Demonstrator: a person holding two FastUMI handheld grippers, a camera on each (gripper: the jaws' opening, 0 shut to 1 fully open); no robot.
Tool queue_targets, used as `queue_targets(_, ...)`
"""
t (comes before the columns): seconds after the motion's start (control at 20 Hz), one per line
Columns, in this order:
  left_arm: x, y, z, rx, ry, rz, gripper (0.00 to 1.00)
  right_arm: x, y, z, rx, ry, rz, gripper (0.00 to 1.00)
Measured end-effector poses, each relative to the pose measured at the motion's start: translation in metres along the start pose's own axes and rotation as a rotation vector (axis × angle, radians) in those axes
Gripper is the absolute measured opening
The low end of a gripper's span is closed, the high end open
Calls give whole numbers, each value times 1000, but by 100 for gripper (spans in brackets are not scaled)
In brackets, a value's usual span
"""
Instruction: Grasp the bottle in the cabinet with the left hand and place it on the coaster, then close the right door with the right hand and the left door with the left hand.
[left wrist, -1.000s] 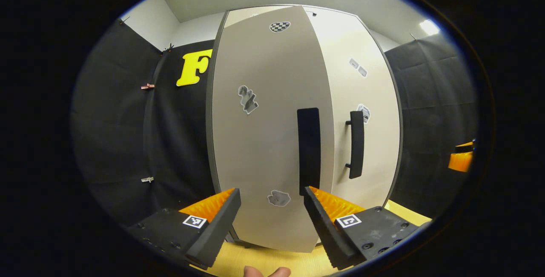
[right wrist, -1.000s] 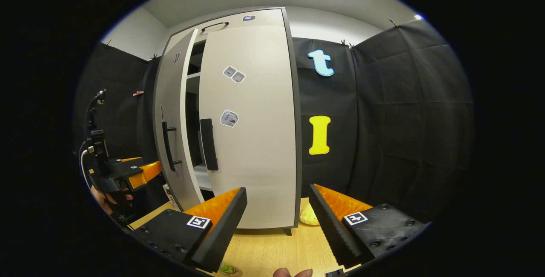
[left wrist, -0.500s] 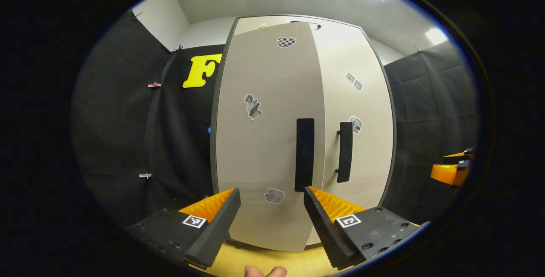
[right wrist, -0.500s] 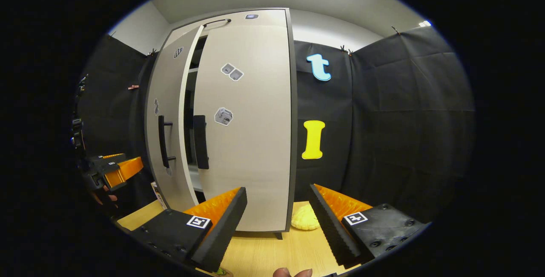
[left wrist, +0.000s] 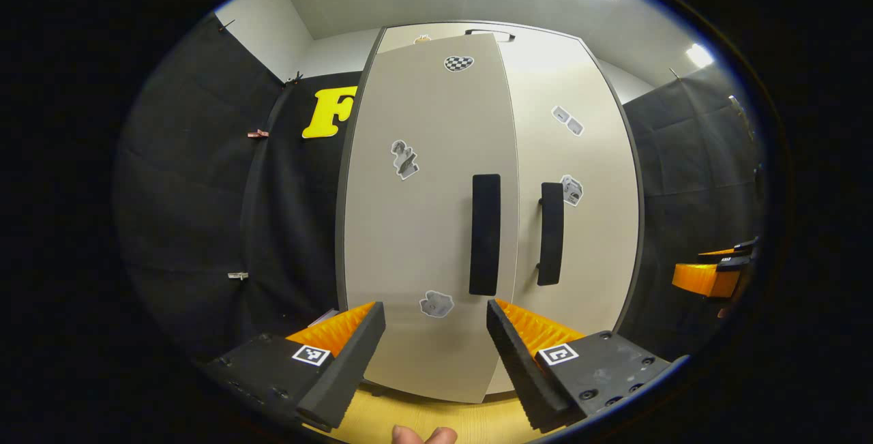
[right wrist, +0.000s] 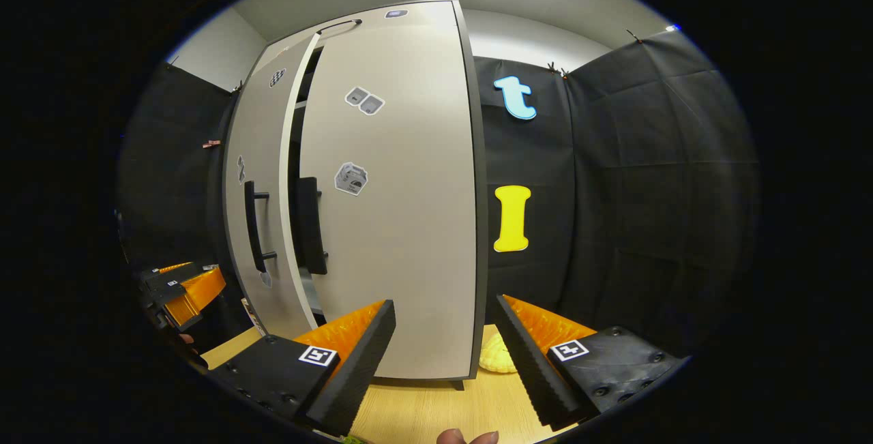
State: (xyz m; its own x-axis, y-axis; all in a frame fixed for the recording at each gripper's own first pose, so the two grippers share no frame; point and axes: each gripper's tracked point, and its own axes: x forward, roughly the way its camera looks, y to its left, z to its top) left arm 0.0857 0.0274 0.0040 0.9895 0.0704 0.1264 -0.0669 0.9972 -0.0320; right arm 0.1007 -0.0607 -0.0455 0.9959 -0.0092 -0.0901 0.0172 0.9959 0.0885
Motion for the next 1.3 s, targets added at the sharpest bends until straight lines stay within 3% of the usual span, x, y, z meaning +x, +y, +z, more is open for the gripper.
queue_targets(0.45,8,-7,-14,26,12,37,95,10,-19,-17,-33,-7,-5,98)
queue_targets(0.75,4,-9,-11,31,8,8,92,2,6,-9,-23,-24,19,97)
queue_targets(1.3,-28,-5,-29,35,123,-22,95,-25,18,-19,-30,21,-33,97)
